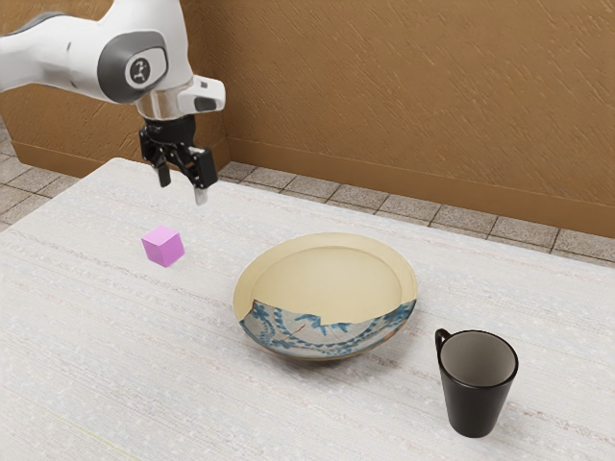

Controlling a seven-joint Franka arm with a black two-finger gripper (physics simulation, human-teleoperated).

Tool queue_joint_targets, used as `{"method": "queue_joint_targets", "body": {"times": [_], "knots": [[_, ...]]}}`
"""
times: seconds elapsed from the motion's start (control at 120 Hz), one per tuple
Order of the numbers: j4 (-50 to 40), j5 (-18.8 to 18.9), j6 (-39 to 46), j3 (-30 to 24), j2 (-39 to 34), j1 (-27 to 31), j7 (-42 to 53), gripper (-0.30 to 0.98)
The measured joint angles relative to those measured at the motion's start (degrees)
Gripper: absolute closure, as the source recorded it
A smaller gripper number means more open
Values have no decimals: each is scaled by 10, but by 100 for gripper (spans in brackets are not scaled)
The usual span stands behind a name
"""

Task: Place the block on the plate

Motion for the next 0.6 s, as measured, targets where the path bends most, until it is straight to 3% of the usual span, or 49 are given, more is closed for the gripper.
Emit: {"method": "queue_joint_targets", "body": {"times": [0.192,0.367,0.533,0.6], "knots": [[-31,-1,17,-1,5,15,6,0],[-52,-1,73,-3,56,103,11,0],[-46,0,156,-6,125,147,20,0],[-26,1,185,-30,158,180,27,0]]}}
